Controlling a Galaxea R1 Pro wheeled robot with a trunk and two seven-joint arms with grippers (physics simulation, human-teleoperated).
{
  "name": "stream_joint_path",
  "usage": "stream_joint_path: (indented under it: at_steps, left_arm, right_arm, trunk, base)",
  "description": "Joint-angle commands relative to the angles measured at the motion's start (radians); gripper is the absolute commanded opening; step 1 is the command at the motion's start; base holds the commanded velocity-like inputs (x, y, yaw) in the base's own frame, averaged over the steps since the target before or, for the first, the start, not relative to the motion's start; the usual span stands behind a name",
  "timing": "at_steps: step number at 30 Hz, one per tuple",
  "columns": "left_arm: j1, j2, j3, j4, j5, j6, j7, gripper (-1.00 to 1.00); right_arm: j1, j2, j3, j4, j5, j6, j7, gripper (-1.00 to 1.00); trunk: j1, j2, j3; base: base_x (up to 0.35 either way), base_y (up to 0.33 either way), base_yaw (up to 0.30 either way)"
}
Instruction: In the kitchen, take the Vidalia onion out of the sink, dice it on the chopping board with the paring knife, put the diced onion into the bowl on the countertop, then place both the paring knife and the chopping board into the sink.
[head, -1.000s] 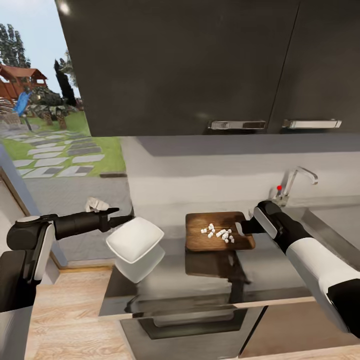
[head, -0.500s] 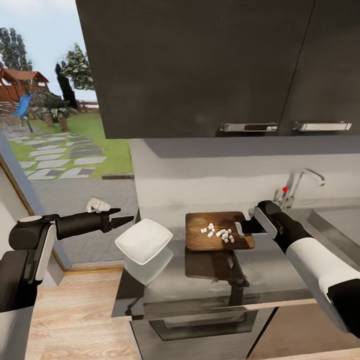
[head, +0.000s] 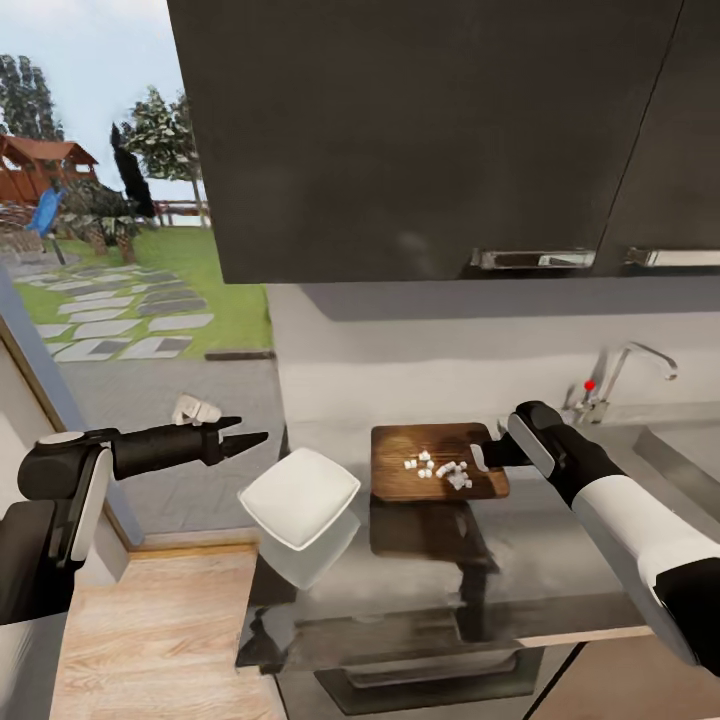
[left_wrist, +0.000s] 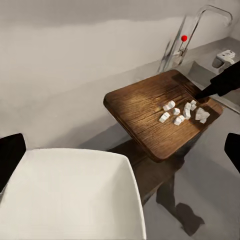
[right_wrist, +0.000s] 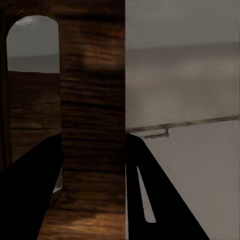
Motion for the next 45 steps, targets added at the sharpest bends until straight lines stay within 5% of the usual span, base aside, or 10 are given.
stream_joint_path:
  at_steps: [1, 13, 45]
  left_arm:
    - [-0.001, 0.000, 0.001, 0.000, 0.001, 0.008, -0.003, 1.00]
    - [-0.001, 0.000, 0.001, 0.000, 0.001, 0.008, -0.003, 1.00]
    - [-0.001, 0.000, 0.001, 0.000, 0.001, 0.008, -0.003, 1.00]
  right_arm:
    - [-0.002, -0.001, 0.006, -0.001, -0.013, 0.002, -0.010, -1.00]
    - [-0.002, 0.000, 0.006, -0.001, -0.013, 0.001, -0.010, -1.00]
    - [-0.002, 0.002, 0.006, -0.001, -0.013, 0.003, -0.010, -1.00]
  trunk:
    - [0.001, -0.002, -0.002]
    - [0.001, -0.002, 0.001]
    - [0.001, -0.002, 0.034]
  base:
    - [0.241, 0.226, 0.000]
    - [0.206, 0.177, 0.000]
    - [0.005, 0.004, 0.006]
